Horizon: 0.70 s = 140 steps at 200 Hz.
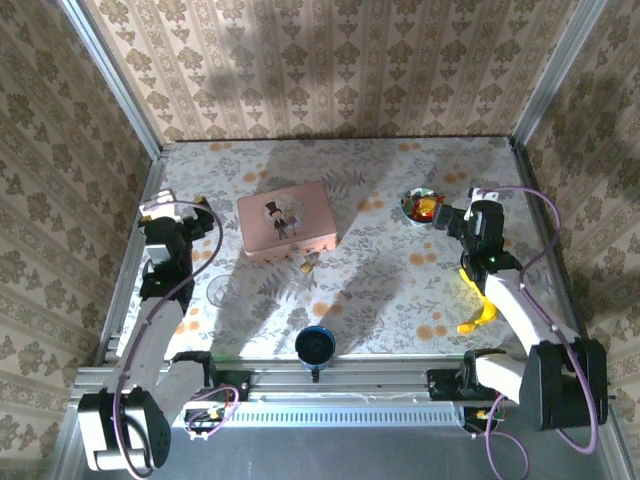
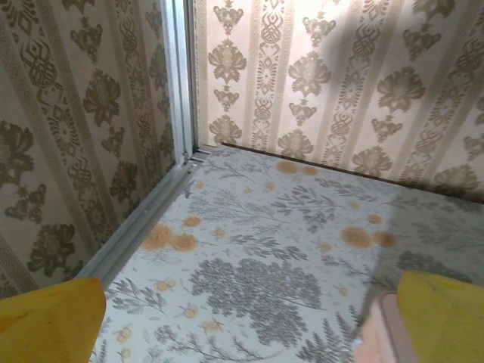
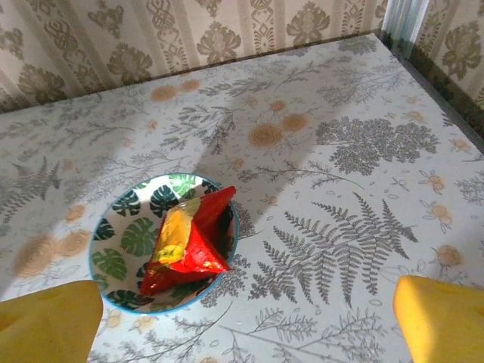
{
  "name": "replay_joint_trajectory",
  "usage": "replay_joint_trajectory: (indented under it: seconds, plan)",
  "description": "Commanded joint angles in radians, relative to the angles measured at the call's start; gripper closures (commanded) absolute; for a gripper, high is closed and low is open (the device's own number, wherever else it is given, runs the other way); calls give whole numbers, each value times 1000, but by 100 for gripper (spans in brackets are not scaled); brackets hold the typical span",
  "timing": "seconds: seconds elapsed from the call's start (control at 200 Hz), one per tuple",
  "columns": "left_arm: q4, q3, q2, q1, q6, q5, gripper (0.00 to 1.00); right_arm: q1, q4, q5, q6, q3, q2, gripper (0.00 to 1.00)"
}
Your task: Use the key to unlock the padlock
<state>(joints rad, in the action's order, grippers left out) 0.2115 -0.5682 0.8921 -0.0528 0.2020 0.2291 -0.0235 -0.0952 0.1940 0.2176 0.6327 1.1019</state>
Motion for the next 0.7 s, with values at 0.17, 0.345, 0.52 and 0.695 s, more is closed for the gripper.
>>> replay_joint_trajectory:
  seconds: [0.17, 0.345, 0.52, 0.695]
  plan:
    - [-194, -45, -53, -185, 111, -12, 0, -126, 420, 126, 141, 102, -136, 0]
    - [-204, -67, -37, -295, 138, -2, 0, -252, 544, 164, 190, 135, -139, 0]
    - [-216, -71, -24, -354, 171, 24, 0, -345, 609, 128, 233, 159, -103, 0]
    - [-211, -56, -27, -358, 201, 39, 0, -437, 702, 111, 265, 231, -23, 1]
